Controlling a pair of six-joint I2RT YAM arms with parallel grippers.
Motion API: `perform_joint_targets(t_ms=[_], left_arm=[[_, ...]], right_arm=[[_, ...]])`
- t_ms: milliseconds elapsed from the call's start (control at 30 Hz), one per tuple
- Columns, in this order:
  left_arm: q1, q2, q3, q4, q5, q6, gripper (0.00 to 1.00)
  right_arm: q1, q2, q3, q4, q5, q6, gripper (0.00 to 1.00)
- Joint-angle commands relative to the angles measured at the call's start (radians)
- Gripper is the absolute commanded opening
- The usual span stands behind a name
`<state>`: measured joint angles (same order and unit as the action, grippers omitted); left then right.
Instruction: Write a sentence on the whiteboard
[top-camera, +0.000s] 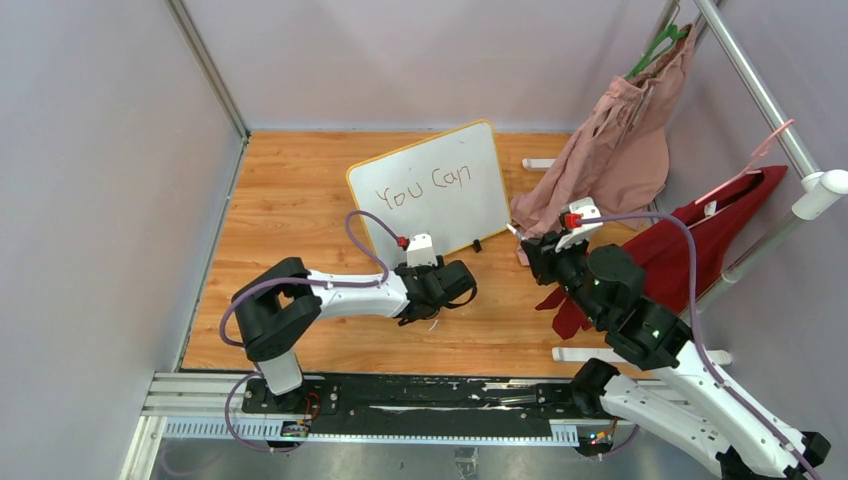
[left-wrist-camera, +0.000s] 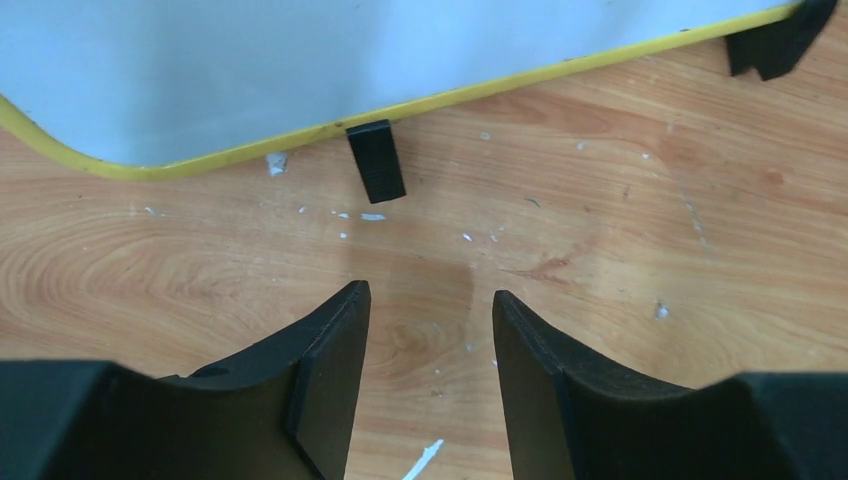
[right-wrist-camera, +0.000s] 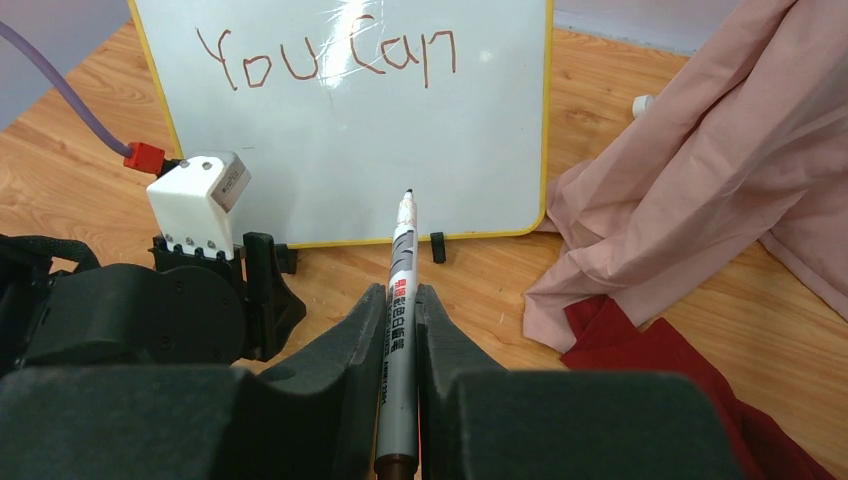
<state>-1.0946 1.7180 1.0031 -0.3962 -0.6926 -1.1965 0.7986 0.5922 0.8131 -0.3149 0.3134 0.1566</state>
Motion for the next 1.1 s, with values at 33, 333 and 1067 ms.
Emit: perform_joint_targets(t_ms=[33, 333, 1067], left_arm=[[-0.004, 0.035, 0.030, -0.037, -0.143, -0.056, 0.56], [0.007, 0.050, -0.022, 0.094, -0.229, 0.051, 0.57], [0.053, 0.103, -0.052, 0.183, -0.232, 0.116, 0.40]], right_arm=[[0.013, 0.006, 0.035, 0.008, -0.018, -0.013, 0.00], [0.013, 0.017, 0.018, 0.032, -0.025, -0.016, 0.00], [0.013, 0.043, 0.005, 0.055, -0.031, -0.022, 0.00]])
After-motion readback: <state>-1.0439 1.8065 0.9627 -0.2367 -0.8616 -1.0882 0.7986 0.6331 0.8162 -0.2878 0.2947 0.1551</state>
